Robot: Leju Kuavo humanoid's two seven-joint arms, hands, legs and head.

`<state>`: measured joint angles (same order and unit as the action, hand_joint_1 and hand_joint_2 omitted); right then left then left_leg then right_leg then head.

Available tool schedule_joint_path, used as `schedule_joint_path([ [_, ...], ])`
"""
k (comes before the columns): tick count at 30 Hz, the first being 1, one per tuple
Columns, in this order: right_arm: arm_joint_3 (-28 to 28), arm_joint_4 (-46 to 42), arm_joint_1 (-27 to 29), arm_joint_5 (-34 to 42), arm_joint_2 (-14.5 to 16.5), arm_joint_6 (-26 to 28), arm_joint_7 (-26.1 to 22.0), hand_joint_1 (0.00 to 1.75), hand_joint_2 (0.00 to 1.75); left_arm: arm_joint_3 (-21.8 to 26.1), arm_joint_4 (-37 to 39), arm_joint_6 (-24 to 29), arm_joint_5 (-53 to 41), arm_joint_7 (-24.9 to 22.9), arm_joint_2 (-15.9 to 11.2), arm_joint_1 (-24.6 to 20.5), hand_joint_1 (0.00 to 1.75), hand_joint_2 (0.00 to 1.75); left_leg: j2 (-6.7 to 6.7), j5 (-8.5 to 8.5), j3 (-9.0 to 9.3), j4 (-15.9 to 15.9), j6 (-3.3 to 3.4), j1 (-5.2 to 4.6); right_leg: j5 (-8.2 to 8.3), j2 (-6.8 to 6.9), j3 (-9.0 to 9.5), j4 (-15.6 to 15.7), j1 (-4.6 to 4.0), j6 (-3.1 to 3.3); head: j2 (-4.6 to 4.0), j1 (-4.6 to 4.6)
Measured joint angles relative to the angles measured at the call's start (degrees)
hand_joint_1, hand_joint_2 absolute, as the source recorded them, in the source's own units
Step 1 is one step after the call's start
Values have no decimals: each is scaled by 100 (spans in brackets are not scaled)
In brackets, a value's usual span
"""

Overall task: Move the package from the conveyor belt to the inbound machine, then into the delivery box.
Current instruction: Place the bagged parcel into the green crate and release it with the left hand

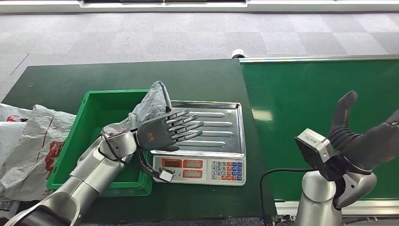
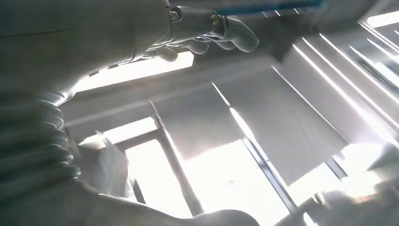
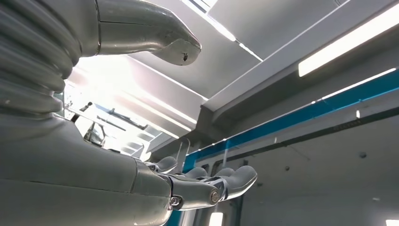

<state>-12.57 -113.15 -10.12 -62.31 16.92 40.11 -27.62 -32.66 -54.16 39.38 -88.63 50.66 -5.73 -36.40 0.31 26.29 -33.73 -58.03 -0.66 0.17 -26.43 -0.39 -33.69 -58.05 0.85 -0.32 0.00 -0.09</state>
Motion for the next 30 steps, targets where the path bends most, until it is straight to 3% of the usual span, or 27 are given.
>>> schedule_joint_path([
  [2,0,13,3,-34,0,0,21,0,175,398,-899,48,85,0,40,344,0,0,1,4,-1,0,1,-1,-1,0,-3,0,3,-1,0,1],
  [6,0,48,5,41,0,0,-105,0,175,1048,-2720,72,1270,0,413,1116,0,175,-5,12,-11,-1,8,-3,-8,4,-4,2,7,-9,0,0],
  [11,-1,157,3,344,0,0,-449,0,175,1457,-3924,83,5157,-134,922,1854,0,175,-7,22,-11,-1,13,-6,-12,10,-3,5,6,-14,0,2],
  [16,51,321,19,1292,-1,0,-1059,0,175,1332,-5011,-269,7493,-782,853,2270,0,175,-10,17,-15,-1,7,1,-12,14,-3,4,-3,-12,0,2],
  [18,213,372,66,1803,-13,-1,-1197,0,175,1283,-5532,-841,8321,-1070,820,2402,0,175,-9,17,-15,0,7,2,-13,14,-2,4,-3,-11,0,2],
  [21,660,399,248,2450,-77,-2,-1248,0,175,1453,-6182,-2261,9159,-1618,970,2639,0,175,-13,18,-16,0,8,2,-17,16,-1,4,-1,-9,0,1],
  [26,1328,410,508,2964,-163,-4,-1251,0,175,2113,-6672,-4348,9899,-2464,1526,2995,0,175,-15,23,-17,0,12,1,-22,17,0,5,2,-12,0,0],
  [30,1660,391,617,3099,-190,-4,-1251,0,175,2538,-6774,-5300,10043,-3147,1909,3198,0,175,-21,24,-16,-1,13,0,-24,25,3,5,2,-12,0,1],
])
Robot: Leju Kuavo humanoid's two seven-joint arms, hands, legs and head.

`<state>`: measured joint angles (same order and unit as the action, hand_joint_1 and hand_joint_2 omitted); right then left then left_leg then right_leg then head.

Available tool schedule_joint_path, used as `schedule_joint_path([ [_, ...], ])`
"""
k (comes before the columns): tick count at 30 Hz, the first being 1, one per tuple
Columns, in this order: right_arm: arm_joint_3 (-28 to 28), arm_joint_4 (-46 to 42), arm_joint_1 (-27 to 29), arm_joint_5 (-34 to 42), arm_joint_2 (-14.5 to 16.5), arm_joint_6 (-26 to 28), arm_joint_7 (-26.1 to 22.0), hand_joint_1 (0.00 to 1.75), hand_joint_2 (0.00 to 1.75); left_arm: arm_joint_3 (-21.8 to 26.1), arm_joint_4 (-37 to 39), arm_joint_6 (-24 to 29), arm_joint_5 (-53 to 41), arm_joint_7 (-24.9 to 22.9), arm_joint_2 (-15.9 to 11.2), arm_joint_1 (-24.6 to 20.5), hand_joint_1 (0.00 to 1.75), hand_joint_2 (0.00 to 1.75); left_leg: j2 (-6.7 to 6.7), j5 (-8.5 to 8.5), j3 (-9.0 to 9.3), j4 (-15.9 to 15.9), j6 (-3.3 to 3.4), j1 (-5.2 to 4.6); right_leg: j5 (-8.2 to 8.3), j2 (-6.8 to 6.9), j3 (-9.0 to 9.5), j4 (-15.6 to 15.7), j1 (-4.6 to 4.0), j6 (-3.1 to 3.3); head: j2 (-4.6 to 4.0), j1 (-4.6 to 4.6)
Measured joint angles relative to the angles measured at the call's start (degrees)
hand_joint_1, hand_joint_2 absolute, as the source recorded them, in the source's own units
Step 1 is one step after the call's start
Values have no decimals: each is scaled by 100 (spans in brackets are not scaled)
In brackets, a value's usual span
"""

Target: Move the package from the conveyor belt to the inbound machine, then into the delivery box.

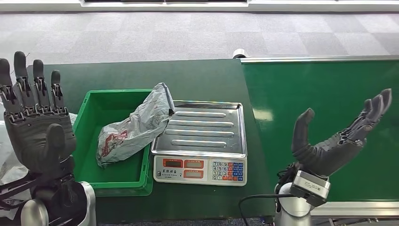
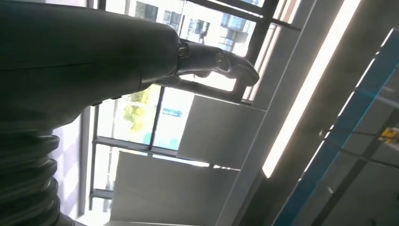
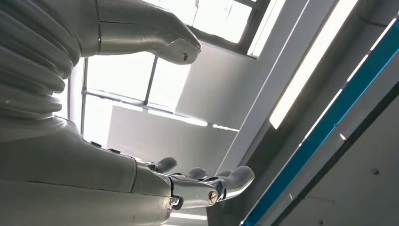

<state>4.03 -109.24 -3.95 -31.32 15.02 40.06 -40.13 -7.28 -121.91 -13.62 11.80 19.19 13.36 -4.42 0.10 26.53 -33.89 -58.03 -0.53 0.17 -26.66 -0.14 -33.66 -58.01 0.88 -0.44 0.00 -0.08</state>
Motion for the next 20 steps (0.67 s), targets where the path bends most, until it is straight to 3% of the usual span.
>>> schedule_joint_path([
  [6,300,-127,68,-9,-20,0,0,0,175,133,-16,-524,35,-1532,63,38,0,175,-14,-2,5,0,-2,1,0,10,9,0,-3,1,0,0],
  [8,348,-132,76,-43,-25,0,0,0,175,139,-16,-561,61,-2338,66,38,0,175,-17,-2,7,0,-2,1,0,12,11,0,-2,1,0,0],
  [11,386,-152,94,-42,-31,0,0,0,175,140,-18,-651,122,-3986,69,37,0,175,-24,-4,9,0,-2,1,0,17,14,0,-1,1,0,0],
  [13,395,-183,110,-50,-33,0,0,0,175,143,-6,-739,141,-4704,74,35,0,175,-26,-4,9,-1,-2,1,0,18,13,0,-1,1,0,-1],
  [20,397,-255,210,-130,-40,2,0,0,175,151,33,-906,85,-4938,87,30,0,175,-26,-3,17,-2,-2,-1,-2,17,20,0,1,1,0,0],
])
